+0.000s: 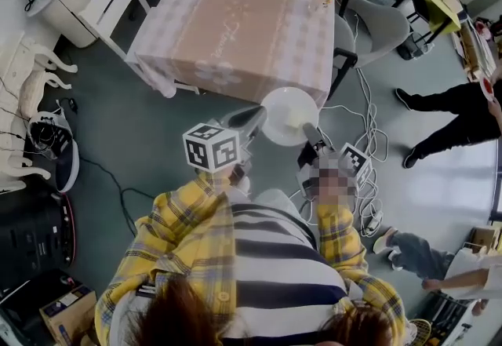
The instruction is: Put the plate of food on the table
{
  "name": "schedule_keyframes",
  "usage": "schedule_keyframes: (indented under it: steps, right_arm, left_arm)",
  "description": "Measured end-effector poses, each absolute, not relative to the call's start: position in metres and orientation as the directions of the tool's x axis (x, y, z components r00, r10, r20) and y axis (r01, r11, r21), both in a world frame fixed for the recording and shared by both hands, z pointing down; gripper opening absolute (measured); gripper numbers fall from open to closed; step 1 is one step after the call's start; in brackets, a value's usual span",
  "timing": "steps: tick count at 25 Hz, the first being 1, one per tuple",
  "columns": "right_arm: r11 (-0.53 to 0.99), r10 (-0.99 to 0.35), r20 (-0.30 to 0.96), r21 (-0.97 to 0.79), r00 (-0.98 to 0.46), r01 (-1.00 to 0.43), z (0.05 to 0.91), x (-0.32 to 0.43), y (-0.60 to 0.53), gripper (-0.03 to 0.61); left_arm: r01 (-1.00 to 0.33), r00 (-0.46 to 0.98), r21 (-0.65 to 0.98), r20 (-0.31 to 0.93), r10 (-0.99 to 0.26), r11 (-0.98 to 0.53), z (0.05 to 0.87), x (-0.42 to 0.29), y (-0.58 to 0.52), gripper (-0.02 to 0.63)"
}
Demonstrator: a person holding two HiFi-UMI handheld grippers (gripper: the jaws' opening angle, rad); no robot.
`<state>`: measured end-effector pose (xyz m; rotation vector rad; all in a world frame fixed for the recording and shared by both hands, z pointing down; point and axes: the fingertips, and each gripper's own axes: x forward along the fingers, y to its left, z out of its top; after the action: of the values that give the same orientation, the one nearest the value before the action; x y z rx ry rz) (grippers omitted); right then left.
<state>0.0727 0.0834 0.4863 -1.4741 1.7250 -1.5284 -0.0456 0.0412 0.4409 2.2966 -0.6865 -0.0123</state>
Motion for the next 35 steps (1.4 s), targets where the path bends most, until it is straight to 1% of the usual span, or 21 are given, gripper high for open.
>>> schedule_keyframes:
  steps: [10, 13, 22, 27, 35]
  right_arm:
    - [-0.187, -0.883, 0.355, -0.867, -0.309, -0.462, 0.481, 0.092, 0.055, 0.009]
    - [-0.173, -0.883, 0.343, -0.872, -0.319, -0.458, 0.479, 0.094, 0.042, 0.009]
    - [-0.148, -0.876, 0.320, -0.891, -0.361, -0.430, 0.483, 0.109, -0.014, 0.009]
    - [-0.167, -0.854, 0.341, -0.895, -0.392, -0.413, 0.491, 0.118, -0.048, 0.009]
    - [-0.167, -0.834, 0.365, -0.882, -0.415, -0.440, 0.495, 0.142, -0.103, 0.009]
  left_arm:
    - [-0.416, 0.879, 0.691, 0.139, -0.456, -0.592, 0.438, -0.029, 0.011, -0.003]
    - [-0.411, 0.882, 0.691, 0.135, -0.451, -0.595, 0.436, -0.022, 0.000, -0.003]
    - [-0.434, 0.874, 0.673, 0.151, -0.462, -0.599, 0.432, -0.002, -0.047, -0.003]
    - [-0.458, 0.859, 0.677, 0.170, -0.483, -0.577, 0.435, 0.007, -0.081, -0.003]
    - [-0.487, 0.840, 0.682, 0.194, -0.507, -0.545, 0.438, 0.028, -0.126, -0.003]
